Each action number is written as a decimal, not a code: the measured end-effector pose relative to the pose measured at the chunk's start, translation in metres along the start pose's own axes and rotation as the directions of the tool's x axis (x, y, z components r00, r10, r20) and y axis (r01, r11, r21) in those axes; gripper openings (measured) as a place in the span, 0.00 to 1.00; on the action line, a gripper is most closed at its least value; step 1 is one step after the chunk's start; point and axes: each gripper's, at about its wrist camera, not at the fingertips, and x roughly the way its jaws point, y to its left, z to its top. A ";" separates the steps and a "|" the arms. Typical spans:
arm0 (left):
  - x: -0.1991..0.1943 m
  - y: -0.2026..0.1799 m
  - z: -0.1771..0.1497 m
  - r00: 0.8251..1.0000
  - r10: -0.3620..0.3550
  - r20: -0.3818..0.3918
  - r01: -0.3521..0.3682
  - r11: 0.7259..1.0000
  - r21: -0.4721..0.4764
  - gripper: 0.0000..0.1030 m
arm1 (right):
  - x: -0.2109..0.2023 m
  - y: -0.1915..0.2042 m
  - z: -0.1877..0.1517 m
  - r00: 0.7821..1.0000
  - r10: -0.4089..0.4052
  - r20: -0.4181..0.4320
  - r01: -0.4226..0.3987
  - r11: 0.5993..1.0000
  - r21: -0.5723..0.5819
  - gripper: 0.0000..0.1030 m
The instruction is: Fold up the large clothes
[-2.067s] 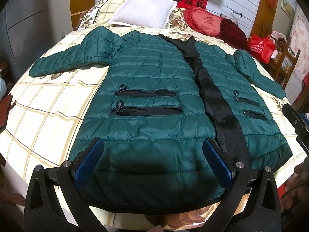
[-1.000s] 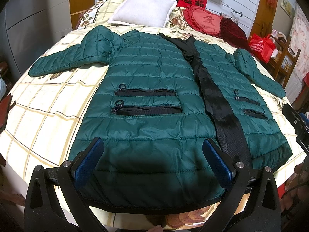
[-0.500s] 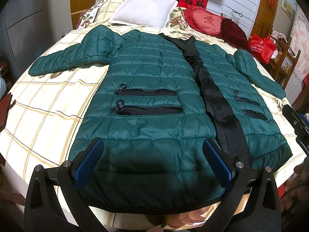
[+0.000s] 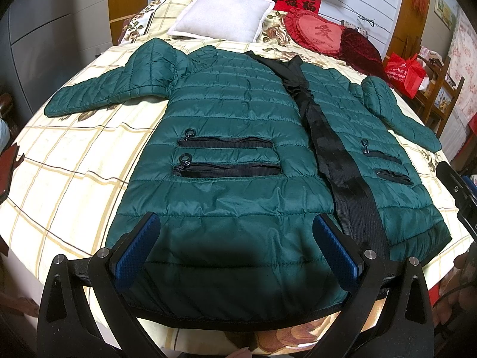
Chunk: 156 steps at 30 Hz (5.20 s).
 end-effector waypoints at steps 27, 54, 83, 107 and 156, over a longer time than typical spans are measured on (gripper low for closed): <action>0.000 0.000 0.001 1.000 0.000 -0.001 0.000 1.000 0.000 1.00 | 0.000 0.000 0.000 1.000 0.000 0.001 0.000 1.000 -0.001 1.00; 0.000 0.000 0.001 1.000 0.000 -0.001 0.000 1.000 0.001 1.00 | 0.000 -0.002 -0.001 1.000 -0.007 -0.002 0.007 1.000 -0.005 1.00; 0.069 0.331 0.123 0.981 0.190 0.039 -0.161 0.908 -0.386 0.99 | 0.029 0.015 -0.001 0.996 -0.087 -0.038 0.085 0.996 -0.034 1.00; 0.143 0.477 0.150 0.964 -0.122 0.238 0.260 0.642 -0.721 0.74 | 0.050 0.010 -0.001 0.988 -0.123 -0.096 0.119 0.992 -0.050 1.00; 0.042 0.050 0.230 0.875 -0.389 0.289 0.411 0.912 -0.016 0.05 | 0.043 -0.040 -0.011 0.976 -0.162 -0.146 0.168 0.985 0.032 1.00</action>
